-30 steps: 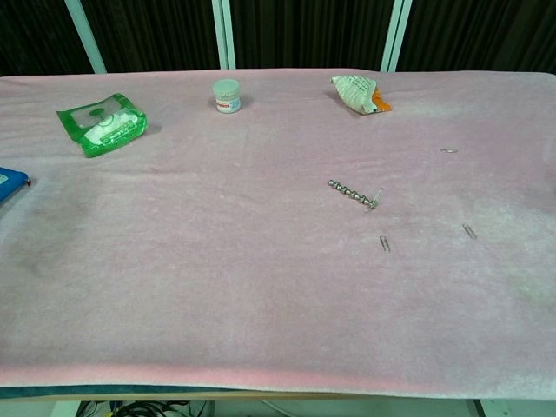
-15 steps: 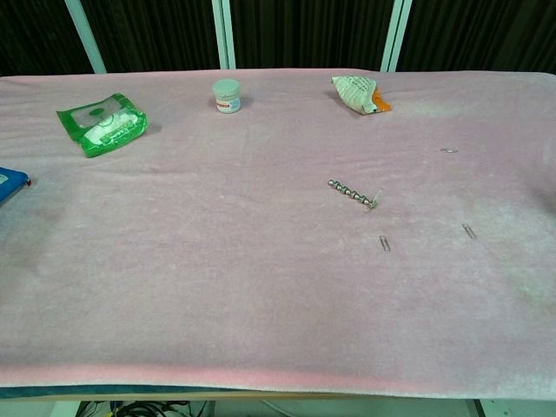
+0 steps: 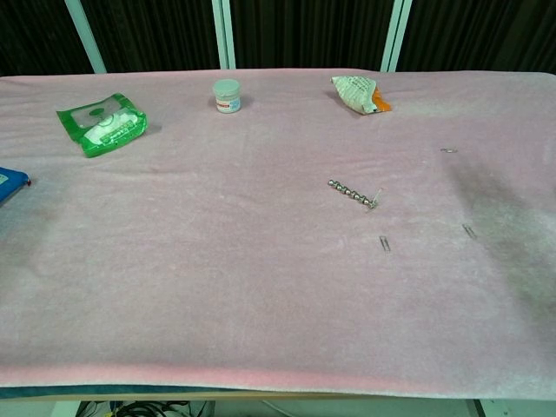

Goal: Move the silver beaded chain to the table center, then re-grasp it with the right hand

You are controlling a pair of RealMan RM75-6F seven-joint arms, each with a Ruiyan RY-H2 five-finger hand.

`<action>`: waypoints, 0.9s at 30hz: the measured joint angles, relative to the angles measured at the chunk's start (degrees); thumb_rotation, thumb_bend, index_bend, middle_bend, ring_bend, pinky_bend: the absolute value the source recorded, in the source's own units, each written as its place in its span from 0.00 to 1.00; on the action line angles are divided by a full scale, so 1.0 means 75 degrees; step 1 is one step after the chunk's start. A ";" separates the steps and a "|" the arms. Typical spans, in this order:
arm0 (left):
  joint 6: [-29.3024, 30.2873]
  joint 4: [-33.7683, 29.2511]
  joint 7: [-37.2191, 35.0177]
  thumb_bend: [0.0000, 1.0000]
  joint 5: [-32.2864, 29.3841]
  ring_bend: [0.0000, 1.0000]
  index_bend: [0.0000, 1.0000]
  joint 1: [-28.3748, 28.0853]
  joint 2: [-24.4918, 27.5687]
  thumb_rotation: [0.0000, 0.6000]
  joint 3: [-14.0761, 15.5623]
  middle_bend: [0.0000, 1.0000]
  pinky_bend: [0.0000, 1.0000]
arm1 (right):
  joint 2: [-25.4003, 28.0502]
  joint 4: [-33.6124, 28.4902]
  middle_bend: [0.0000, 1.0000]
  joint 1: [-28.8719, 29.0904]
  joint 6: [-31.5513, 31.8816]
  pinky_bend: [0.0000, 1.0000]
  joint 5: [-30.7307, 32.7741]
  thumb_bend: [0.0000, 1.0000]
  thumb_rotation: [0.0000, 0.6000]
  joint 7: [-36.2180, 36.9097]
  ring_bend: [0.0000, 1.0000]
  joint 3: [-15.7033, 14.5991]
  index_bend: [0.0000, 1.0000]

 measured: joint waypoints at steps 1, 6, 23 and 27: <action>0.0004 0.0010 -0.0004 0.30 0.0050 0.00 0.23 0.0026 -0.0006 1.00 -0.0029 0.07 0.00 | -0.0115 -0.0008 0.00 0.0203 -0.0080 0.21 0.0307 0.12 1.00 -0.0188 0.03 0.0036 0.11; 0.0170 0.0106 0.0022 0.30 0.0109 0.00 0.24 0.0177 -0.0079 1.00 -0.0221 0.07 0.00 | -0.1159 0.0195 0.00 0.1319 -0.0169 0.21 0.2069 0.13 1.00 -0.1234 0.03 0.0224 0.16; -0.0156 0.0244 -0.0011 0.30 0.0208 0.00 0.26 0.0334 -0.0134 1.00 -0.0596 0.07 0.00 | -0.4661 0.2322 0.00 0.4315 0.1223 0.21 0.6050 0.23 1.00 -0.3448 0.03 0.1116 0.29; -0.0178 0.0274 0.0002 0.30 0.0243 0.00 0.26 0.0368 -0.0151 1.00 -0.0677 0.07 0.00 | -0.5161 0.2875 0.00 0.4546 0.1291 0.21 0.6249 0.23 1.00 -0.3531 0.03 0.1257 0.29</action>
